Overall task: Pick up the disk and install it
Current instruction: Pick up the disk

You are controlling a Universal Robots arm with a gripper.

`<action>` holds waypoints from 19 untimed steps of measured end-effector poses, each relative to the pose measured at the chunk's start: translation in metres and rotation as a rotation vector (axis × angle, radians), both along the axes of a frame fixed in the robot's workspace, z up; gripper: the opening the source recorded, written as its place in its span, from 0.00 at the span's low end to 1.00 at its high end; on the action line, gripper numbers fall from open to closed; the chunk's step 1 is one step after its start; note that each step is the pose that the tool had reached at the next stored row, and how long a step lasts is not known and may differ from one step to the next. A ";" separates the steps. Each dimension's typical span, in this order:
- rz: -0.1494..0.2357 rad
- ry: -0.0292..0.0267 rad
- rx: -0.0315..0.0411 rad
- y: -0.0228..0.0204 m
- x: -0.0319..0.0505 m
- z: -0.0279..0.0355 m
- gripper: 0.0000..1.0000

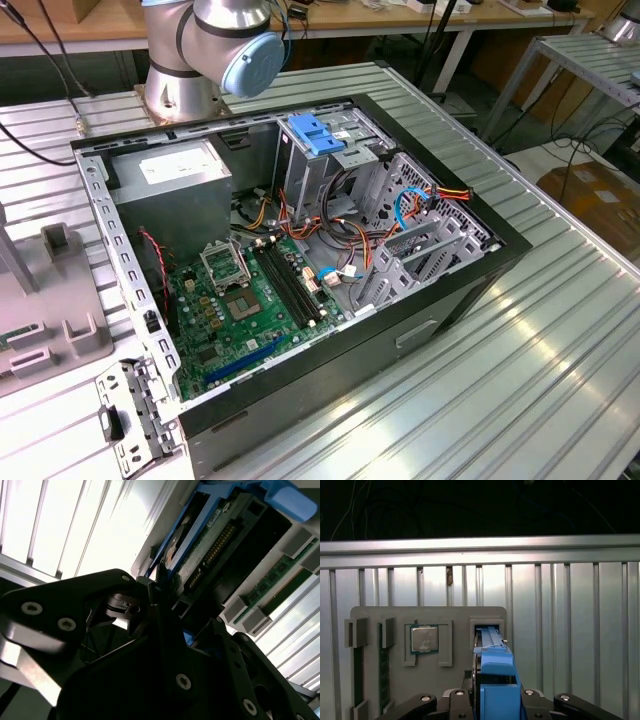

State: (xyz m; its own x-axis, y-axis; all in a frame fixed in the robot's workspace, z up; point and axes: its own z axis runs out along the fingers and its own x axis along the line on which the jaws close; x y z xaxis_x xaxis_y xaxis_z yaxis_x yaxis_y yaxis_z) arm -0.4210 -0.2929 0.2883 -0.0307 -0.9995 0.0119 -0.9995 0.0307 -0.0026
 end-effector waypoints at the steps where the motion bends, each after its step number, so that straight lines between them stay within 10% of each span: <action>1: 0.000 -0.0002 0.0001 0.0000 0.0000 0.0004 0.36; 19: 0.000 0.0000 0.0003 0.0005 0.0000 0.0056 0.36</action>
